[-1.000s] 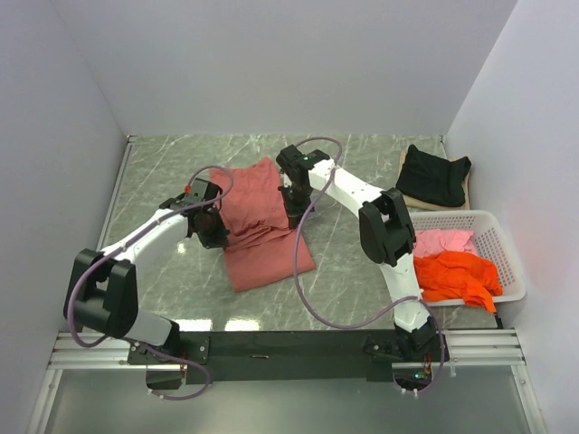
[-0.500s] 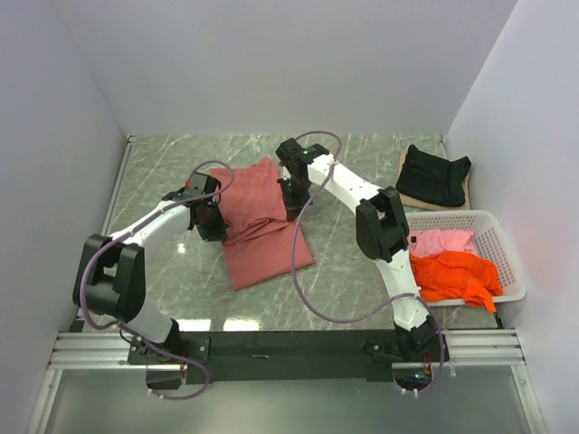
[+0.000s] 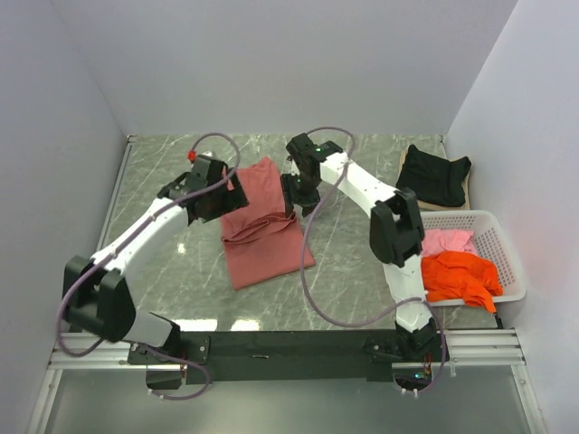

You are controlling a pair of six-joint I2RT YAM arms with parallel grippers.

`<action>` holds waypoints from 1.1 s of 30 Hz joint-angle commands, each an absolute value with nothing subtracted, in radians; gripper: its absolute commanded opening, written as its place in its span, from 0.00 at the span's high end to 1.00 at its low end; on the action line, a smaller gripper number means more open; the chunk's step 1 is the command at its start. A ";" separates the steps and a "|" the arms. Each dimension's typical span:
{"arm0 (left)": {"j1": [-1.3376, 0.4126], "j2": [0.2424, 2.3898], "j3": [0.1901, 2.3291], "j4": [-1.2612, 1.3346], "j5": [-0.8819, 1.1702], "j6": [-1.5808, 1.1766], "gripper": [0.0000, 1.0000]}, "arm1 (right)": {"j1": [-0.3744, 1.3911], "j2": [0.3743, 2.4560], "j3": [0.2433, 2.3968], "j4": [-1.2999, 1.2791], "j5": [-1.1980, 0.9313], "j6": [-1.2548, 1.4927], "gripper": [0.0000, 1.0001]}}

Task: Fold and stack the t-shirts
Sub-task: Fold the tshirt

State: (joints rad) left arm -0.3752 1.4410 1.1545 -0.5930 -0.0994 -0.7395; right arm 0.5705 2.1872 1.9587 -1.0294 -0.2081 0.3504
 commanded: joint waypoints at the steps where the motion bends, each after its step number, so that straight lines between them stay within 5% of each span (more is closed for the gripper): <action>1: -0.527 1.352 1.100 -0.462 -0.094 -0.787 0.12 | 0.578 2.027 1.869 -0.968 -0.285 0.370 0.40; 12: -0.801 1.440 0.850 -0.106 -0.052 -0.821 0.12 | 0.598 1.987 1.710 -0.919 -0.258 0.405 0.40; 33: -1.057 1.391 0.615 -0.072 -0.100 -0.888 0.12 | 0.781 2.163 1.795 -0.939 -0.365 0.383 0.41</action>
